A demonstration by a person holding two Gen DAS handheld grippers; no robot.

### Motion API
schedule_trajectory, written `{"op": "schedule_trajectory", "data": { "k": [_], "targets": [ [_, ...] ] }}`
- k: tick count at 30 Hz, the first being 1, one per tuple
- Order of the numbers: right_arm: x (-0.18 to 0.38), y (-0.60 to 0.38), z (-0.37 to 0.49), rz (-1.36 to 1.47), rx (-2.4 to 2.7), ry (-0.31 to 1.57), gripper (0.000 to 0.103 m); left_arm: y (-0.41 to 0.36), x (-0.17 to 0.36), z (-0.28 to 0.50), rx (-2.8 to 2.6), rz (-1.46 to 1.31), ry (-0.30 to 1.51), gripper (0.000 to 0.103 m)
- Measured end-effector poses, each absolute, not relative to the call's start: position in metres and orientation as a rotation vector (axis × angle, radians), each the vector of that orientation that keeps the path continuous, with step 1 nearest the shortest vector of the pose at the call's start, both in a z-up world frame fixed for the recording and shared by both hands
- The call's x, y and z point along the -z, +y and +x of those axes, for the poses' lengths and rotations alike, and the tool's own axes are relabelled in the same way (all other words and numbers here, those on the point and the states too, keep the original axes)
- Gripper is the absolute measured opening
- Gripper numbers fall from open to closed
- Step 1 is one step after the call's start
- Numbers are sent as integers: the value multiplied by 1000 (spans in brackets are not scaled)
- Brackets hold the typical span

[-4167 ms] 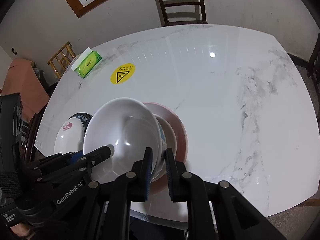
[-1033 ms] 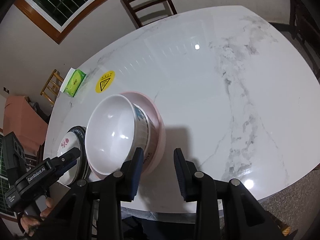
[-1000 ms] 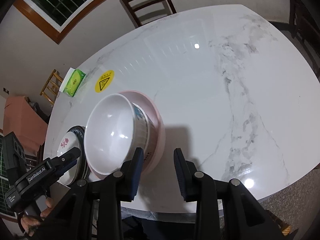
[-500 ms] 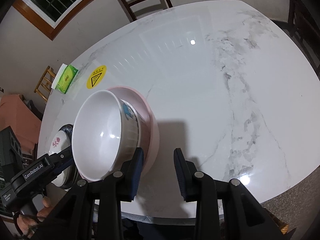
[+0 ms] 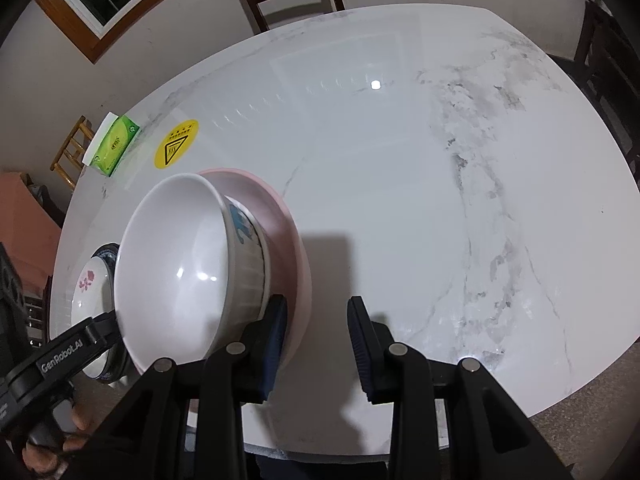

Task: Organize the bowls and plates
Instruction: 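Move the left tool to the rim of the pink-rimmed bowl stack, then close the left tool on the rim of the pink-rimmed bowl stack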

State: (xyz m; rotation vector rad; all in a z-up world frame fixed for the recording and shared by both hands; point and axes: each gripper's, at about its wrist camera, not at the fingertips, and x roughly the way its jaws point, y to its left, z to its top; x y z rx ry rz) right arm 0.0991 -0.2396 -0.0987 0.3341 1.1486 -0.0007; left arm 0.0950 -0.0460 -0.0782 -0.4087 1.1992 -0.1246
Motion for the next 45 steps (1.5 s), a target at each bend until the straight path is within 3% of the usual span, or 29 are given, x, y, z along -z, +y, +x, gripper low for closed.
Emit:
{"op": "schedule_trajectory", "data": {
  "k": [22,30,34,40,45],
  "targets": [
    [100,-235,96,322,26,1131,32,-54,75,89,118,-331,1126,34],
    [100,-236,96,330,25,1126,31,-52,76,89,109,-320,1129,41],
    [99,-234,96,342,5,1116,21,-51,76,90,105,-326,1135,41],
    [98,-233,95,366,-14,1101,13,-53,75,90,131,-335,1130,30],
    [100,-236,95,417,-30,1094,14,-62,70,88,143,-298,1112,12]
  ]
}}
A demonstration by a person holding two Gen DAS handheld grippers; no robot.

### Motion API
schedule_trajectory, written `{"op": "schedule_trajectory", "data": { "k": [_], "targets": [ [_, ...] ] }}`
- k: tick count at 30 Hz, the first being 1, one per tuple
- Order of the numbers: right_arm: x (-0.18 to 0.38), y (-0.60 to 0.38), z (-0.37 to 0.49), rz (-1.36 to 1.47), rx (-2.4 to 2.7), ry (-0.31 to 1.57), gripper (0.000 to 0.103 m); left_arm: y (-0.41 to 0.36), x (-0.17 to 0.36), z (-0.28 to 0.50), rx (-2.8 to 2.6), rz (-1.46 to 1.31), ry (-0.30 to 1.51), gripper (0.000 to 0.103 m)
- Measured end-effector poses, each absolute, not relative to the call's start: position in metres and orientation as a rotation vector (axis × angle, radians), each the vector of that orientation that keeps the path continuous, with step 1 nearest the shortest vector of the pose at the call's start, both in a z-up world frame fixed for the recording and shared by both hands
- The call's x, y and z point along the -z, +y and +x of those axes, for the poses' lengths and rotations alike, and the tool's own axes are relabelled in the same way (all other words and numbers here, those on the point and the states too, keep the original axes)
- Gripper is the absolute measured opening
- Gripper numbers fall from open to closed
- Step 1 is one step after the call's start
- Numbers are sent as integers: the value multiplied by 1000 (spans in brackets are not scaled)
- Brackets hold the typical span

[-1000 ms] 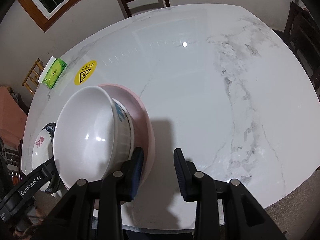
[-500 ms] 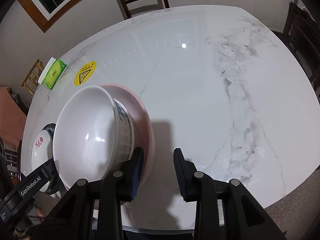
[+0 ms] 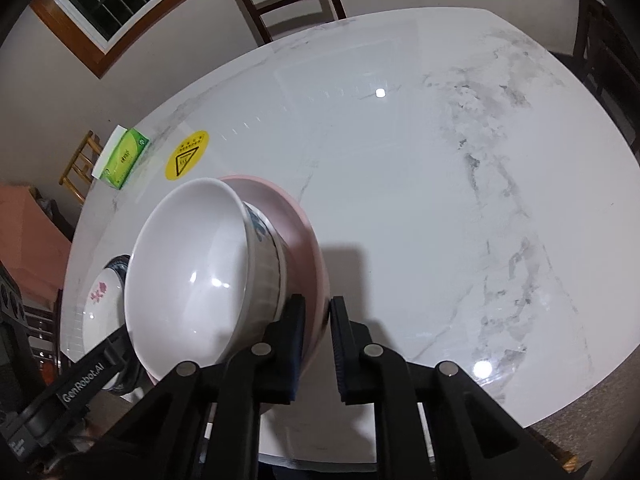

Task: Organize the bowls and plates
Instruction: 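Close the left tool on the rim of the pink-rimmed bowl stack, then lift the bowl stack with the left tool over the pink-flower plate stack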

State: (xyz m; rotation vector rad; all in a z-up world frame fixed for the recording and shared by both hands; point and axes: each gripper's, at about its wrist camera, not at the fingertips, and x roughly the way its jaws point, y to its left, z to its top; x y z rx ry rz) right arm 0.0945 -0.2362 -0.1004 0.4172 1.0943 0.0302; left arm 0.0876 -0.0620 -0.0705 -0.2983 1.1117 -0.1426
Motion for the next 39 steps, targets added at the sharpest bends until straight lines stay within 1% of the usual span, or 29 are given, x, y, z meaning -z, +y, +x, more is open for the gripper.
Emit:
{"op": "schedule_trajectory", "data": {
  "k": [3,24,39],
  "targets": [
    [101,-236,94,422,-31,1089,14,-65,69,88,143,-286,1108,7],
    [101,-232,96,422,-18,1125,13,-65,66,91,139,-293,1118,6],
    [95,-227,96,395,-21,1114,13,-60,64,90,147,-296,1109,6]
  ]
}}
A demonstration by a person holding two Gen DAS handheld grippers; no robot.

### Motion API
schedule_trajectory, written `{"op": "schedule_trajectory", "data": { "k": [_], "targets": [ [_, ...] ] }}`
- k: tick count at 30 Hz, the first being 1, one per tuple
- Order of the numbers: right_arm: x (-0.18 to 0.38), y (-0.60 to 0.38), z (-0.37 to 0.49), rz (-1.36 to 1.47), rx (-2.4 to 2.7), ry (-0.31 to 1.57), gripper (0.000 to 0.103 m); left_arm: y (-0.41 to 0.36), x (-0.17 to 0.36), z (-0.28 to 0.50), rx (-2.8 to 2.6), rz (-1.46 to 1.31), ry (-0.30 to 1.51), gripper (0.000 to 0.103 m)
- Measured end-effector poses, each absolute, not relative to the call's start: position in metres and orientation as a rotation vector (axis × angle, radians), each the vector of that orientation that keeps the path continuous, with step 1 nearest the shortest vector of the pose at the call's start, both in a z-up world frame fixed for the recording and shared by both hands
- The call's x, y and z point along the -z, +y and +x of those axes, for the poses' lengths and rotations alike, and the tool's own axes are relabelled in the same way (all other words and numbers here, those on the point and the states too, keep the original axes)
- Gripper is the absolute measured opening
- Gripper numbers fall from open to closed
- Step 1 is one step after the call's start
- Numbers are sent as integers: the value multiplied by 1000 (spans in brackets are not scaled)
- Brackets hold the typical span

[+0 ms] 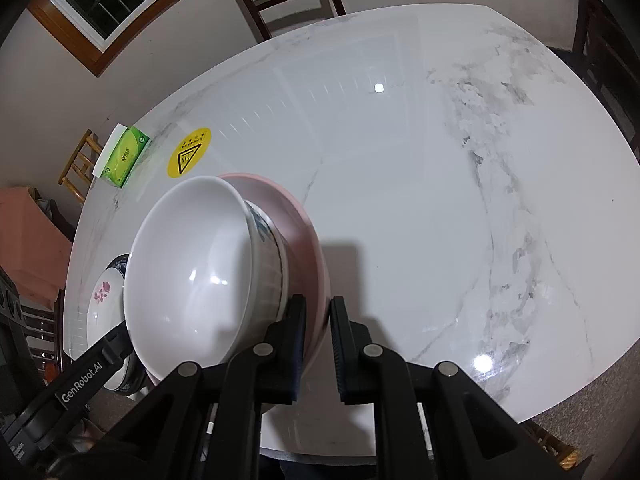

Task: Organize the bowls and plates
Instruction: 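Lift the bowl stack with the left tool over the pink-flower plate stack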

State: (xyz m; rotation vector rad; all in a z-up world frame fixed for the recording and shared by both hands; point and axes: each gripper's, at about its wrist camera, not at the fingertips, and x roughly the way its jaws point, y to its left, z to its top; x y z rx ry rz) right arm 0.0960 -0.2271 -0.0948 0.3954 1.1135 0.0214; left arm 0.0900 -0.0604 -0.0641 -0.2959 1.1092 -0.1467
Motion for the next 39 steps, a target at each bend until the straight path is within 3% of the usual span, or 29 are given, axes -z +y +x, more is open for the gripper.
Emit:
{"op": "schedule_trajectory", "data": {
  "k": [39],
  "targets": [
    [46,-114,121,237,-198,1094,13,40,25,74,22,-369,1041,7]
  ]
}}
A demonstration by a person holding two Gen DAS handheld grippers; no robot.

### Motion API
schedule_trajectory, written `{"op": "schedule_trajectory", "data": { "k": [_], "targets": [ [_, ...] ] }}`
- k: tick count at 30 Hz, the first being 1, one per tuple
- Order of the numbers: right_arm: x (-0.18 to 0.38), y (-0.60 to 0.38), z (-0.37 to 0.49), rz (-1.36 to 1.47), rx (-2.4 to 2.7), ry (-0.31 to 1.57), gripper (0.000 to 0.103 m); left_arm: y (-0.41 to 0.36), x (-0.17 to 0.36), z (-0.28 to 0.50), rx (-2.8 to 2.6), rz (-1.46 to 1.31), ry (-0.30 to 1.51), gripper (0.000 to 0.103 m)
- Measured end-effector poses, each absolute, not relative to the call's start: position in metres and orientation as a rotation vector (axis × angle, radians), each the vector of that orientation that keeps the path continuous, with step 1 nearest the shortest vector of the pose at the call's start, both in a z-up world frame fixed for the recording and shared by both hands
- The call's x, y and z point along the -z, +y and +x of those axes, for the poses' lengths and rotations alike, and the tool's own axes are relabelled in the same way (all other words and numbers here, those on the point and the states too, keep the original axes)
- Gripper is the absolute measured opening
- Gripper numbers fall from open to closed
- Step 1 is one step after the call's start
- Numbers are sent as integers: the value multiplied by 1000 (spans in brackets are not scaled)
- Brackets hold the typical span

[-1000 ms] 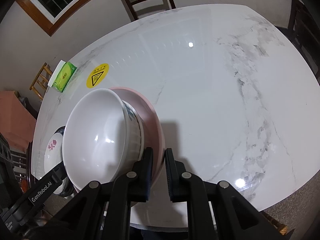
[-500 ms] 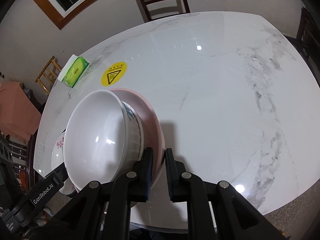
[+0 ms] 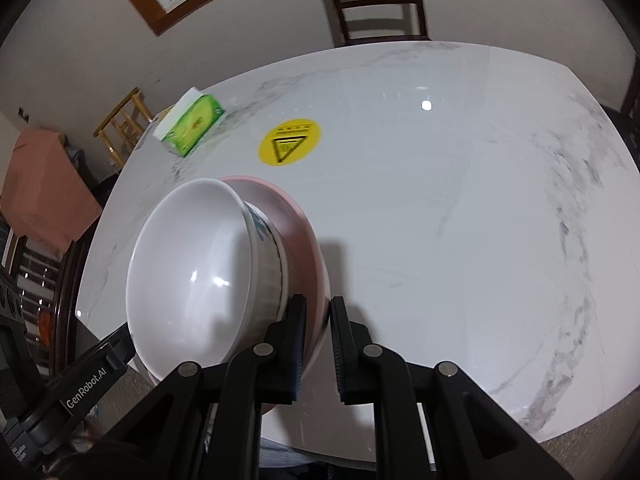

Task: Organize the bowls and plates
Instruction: 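Lift the bowl stack with the left tool over the pink-flower plate stack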

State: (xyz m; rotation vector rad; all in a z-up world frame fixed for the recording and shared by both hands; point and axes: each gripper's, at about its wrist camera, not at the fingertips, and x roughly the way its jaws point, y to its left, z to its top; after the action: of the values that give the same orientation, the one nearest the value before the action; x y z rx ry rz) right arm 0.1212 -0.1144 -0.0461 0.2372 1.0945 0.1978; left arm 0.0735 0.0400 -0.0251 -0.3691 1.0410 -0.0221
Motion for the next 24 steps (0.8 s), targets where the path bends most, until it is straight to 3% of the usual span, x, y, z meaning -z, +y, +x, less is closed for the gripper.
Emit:
{"op": "schedule_trajectory", "data": {
  "k": [24],
  "targets": [
    [48,-6,124,127,-337,1143,13,142,20,42,-125,-458,1000,7]
  ]
}}
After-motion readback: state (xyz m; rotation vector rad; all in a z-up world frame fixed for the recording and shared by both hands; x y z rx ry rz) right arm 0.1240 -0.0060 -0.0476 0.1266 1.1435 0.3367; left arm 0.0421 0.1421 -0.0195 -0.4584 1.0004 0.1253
